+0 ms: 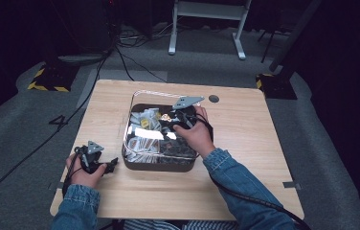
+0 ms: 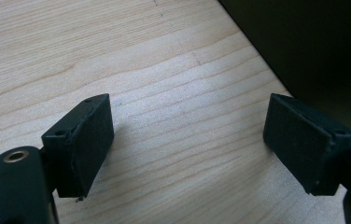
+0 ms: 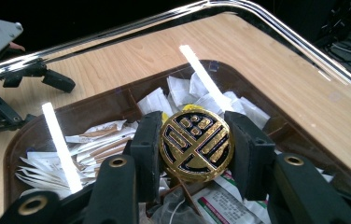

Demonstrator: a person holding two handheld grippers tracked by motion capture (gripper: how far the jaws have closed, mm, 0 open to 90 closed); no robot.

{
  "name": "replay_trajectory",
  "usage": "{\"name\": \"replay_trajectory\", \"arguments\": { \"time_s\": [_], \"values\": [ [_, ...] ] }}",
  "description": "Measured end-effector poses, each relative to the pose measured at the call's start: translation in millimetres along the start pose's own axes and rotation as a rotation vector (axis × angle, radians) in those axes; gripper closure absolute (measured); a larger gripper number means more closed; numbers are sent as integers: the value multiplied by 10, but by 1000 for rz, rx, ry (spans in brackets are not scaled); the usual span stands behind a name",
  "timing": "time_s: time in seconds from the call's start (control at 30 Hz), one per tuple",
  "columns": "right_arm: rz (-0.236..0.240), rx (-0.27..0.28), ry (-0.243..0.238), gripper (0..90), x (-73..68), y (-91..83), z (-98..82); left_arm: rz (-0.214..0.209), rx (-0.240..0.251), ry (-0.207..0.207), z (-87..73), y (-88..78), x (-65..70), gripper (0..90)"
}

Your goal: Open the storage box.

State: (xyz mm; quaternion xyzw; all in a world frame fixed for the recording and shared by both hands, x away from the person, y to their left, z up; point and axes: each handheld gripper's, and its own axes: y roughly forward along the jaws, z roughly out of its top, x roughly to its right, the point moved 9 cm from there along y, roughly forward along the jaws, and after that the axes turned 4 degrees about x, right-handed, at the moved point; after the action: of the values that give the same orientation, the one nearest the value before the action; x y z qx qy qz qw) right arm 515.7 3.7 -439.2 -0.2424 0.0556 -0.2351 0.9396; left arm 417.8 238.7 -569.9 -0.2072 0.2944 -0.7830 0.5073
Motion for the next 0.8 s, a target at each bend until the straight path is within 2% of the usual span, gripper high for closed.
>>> {"name": "replay_trajectory", "arguments": {
  "time_s": [0.37, 0.8],
  "values": [
    [-20, 15, -17, 591, 83, -241, 51, -1, 0, 2, 2, 2, 0, 167],
    [-53, -4, -32, 591, 269, -565, 5, -1, 1, 2, 2, 2, 0, 167]
  ]
}}
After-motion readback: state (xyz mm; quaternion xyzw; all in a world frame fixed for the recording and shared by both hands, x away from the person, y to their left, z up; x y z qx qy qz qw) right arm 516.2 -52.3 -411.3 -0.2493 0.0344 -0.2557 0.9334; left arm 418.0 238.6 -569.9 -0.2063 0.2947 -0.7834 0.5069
